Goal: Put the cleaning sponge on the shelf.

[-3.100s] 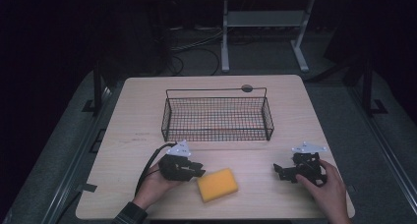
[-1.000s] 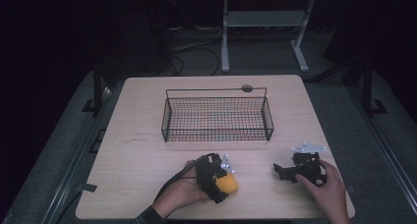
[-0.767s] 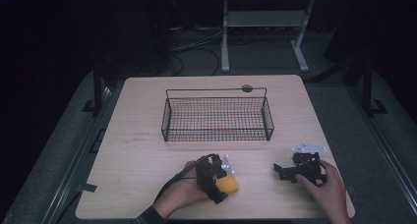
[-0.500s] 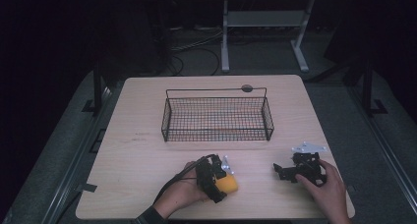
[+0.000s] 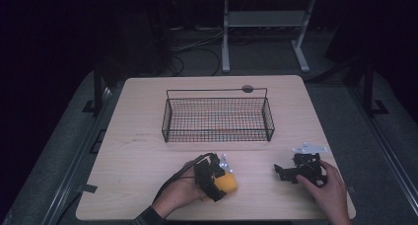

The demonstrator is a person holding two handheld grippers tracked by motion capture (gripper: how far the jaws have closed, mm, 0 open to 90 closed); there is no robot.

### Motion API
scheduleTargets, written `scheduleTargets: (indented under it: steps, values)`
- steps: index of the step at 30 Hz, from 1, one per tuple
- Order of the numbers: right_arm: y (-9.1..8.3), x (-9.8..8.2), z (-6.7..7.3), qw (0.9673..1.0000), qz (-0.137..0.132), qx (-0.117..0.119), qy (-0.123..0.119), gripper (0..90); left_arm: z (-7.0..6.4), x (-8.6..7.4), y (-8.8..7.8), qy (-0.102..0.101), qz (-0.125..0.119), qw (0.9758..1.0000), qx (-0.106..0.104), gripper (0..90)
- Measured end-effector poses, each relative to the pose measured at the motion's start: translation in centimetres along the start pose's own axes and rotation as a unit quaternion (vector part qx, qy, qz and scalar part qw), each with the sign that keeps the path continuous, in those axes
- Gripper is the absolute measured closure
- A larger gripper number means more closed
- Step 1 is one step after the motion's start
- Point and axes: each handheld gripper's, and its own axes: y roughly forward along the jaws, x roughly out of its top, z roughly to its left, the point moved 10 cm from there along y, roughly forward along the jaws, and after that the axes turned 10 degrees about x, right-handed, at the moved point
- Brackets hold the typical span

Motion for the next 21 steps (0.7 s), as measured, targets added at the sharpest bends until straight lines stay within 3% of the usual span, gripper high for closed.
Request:
scheduleTargets:
  steps: [9, 21]
  values:
    - [0.0, 0.0, 0.0, 1.0, 0.0, 0.0, 0.0, 0.0, 0.5, 0.0, -0.9, -0.004, -0.001, 1.0, -0.005, 22.4]
    - [0.0, 0.0, 0.0, 1.0, 0.0, 0.0, 0.0, 0.0, 2.1, 0.1, -2.3, -0.024, -0.012, 0.9996, -0.001, 22.5]
